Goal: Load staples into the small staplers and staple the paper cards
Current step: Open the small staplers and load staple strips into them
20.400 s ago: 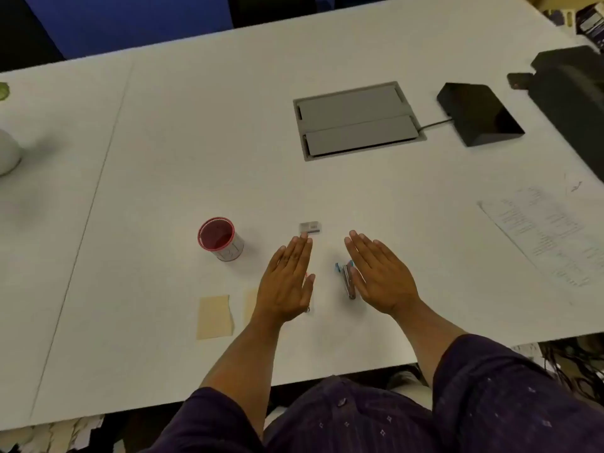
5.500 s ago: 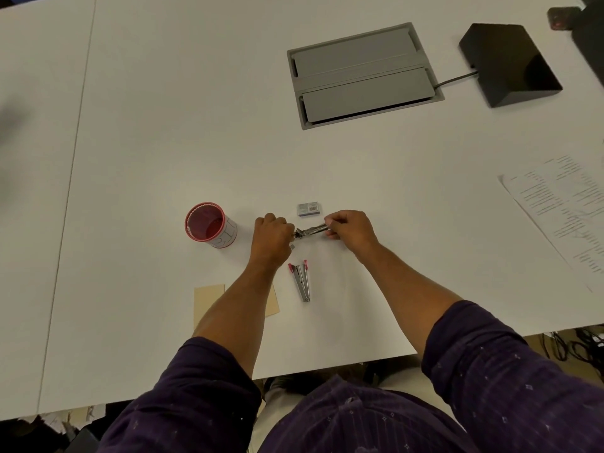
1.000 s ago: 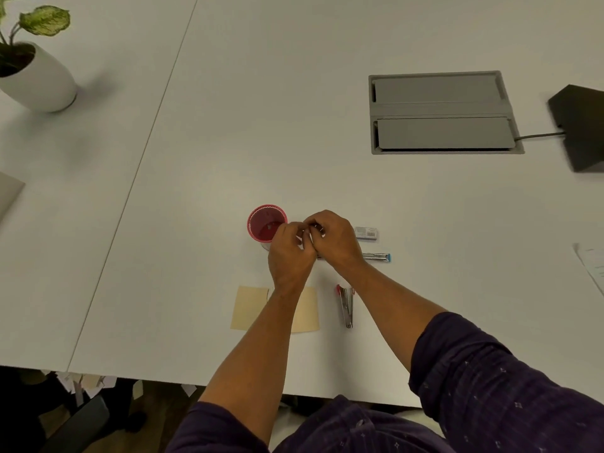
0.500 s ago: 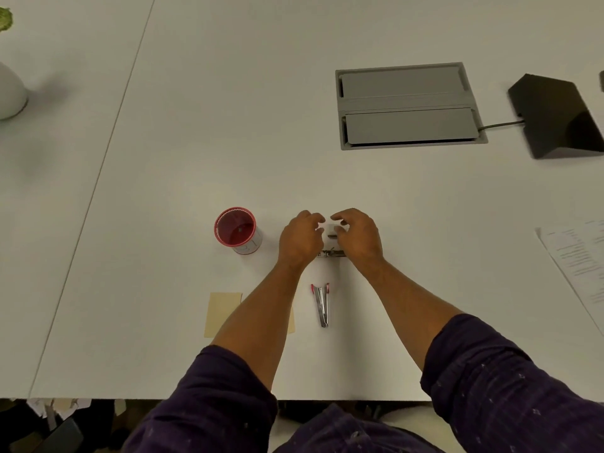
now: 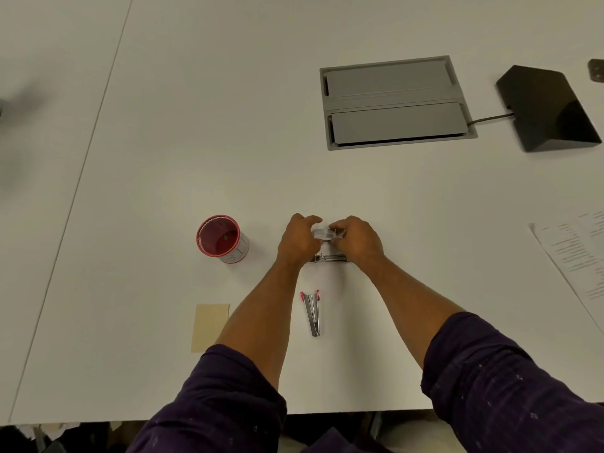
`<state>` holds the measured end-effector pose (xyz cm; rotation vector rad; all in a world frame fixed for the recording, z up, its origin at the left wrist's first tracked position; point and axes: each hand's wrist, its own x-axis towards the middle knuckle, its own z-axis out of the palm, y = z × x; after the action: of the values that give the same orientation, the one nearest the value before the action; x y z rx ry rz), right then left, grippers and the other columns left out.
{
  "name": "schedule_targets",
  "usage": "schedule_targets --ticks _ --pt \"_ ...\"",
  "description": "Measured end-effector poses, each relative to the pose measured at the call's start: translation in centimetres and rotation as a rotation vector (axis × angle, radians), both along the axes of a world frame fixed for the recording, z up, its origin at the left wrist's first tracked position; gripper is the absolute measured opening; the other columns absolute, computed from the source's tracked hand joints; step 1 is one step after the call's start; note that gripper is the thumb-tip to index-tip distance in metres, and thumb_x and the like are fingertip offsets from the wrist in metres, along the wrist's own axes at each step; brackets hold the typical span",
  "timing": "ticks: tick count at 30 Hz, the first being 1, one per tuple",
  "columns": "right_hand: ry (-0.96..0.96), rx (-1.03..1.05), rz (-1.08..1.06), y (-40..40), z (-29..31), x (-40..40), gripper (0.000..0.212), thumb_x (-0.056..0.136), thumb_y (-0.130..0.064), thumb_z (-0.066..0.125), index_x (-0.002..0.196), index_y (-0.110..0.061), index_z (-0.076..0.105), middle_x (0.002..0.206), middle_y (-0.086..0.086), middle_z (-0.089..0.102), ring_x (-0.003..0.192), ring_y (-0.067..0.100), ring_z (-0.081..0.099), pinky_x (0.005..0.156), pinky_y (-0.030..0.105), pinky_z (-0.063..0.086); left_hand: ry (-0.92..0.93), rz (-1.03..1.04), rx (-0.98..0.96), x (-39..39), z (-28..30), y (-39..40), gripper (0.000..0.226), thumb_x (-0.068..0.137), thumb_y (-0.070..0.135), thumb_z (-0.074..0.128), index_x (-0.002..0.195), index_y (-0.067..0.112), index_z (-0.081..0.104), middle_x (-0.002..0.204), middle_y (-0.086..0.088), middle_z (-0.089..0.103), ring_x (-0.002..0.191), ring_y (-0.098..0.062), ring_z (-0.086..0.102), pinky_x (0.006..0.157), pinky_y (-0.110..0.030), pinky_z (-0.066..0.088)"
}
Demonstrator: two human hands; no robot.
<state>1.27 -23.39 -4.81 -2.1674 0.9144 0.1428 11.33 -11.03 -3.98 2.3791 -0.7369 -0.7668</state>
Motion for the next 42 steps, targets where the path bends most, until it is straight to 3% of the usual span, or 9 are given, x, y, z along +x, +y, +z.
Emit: schedule_targets --ticks 8,14,18,22,30,36,39,42 --pt "-0.059 0.007 0.059 -0.2 -1.7 0.7 0.037 0.085 -0.031 0.08 0.121 -0.026 0.072 0.11 -0.008 0.067 0.096 0.01 0.062 0.088 0.029 0.051 -0.055 0.001 -0.008 0.7 -1.1 -0.1 0.034 0.077 0.021 0.082 0.108 0.013 0.073 0.109 -0.008 0.058 0.096 -0.022 0.06 0.076 -0.031 0.05" --pt "-0.074 0.0 0.133 -0.5 -2.1 0.6 0.046 0.081 -0.023 0.085 0.124 -0.025 0.07 0.109 -0.003 0.061 0.092 0.01 0.06 0.087 0.026 0.051 -0.097 -0.006 0.056 0.7 -1.2 -0.1 0.035 0.082 0.019 0.08 0.115 0.014 0.07 0.115 -0.006 0.055 0.099 -0.021 0.059 0.074 -0.027 0.045" --pt "-0.025 0.035 0.185 -1.1 -2.0 1.2 0.047 0.076 -0.017 0.087 0.118 -0.026 0.068 0.105 -0.005 0.058 0.086 0.01 0.06 0.069 0.013 0.041 -0.141 -0.045 0.083 0.7 -0.9 -0.3 0.027 0.081 0.01 0.076 0.106 0.015 0.069 0.109 -0.005 0.056 0.093 -0.024 0.061 0.071 -0.032 0.049" --pt "-0.027 0.081 0.189 -1.8 -1.9 1.7 0.035 0.077 -0.012 0.085 0.105 -0.021 0.065 0.097 -0.003 0.063 0.076 0.007 0.057 0.069 0.02 0.046 -0.182 -0.133 0.109 0.6 -0.6 -0.3 0.025 0.081 0.007 0.074 0.104 0.014 0.065 0.106 -0.004 0.053 0.086 -0.026 0.06 0.066 -0.033 0.05" --pt "-0.112 0.205 0.202 -2.5 -2.7 1.1 0.036 0.081 -0.005 0.082 0.106 -0.015 0.06 0.094 -0.003 0.054 0.073 0.006 0.049 0.067 0.014 0.045 -0.075 0.02 -0.026 1.0 -1.8 0.4 0.034 0.078 0.012 0.082 0.11 0.009 0.074 0.107 -0.004 0.057 0.094 -0.02 0.061 0.081 -0.033 0.054" --pt "-0.171 0.243 0.201 -2.7 -3.0 0.5 0.036 0.08 -0.008 0.085 0.107 -0.015 0.062 0.097 0.001 0.053 0.078 0.011 0.049 0.072 0.021 0.045 -0.05 0.036 -0.027 1.3 -2.0 0.9 0.038 0.077 0.016 0.085 0.113 0.015 0.075 0.1 0.004 0.053 0.086 -0.011 0.056 0.076 -0.022 0.045" --pt "-0.191 0.263 0.176 -3.0 -3.1 0.4 0.035 0.08 -0.012 0.085 0.105 -0.018 0.062 0.097 -0.002 0.055 0.077 0.008 0.051 0.069 0.015 0.045 -0.019 0.069 -0.061 1.3 -2.1 1.1 0.037 0.076 0.01 0.084 0.112 0.012 0.076 0.101 0.004 0.054 0.087 -0.015 0.062 0.078 -0.022 0.051" --pt "-0.211 0.283 0.152 -3.4 -3.2 0.3 0.032 0.082 -0.015 0.085 0.105 -0.017 0.063 0.097 -0.003 0.056 0.076 0.007 0.052 0.066 0.009 0.046 0.005 0.127 -0.099 1.2 -2.4 1.4 0.035 0.077 0.005 0.083 0.112 0.01 0.075 0.108 -0.001 0.056 0.09 -0.017 0.064 0.075 -0.011 0.048"
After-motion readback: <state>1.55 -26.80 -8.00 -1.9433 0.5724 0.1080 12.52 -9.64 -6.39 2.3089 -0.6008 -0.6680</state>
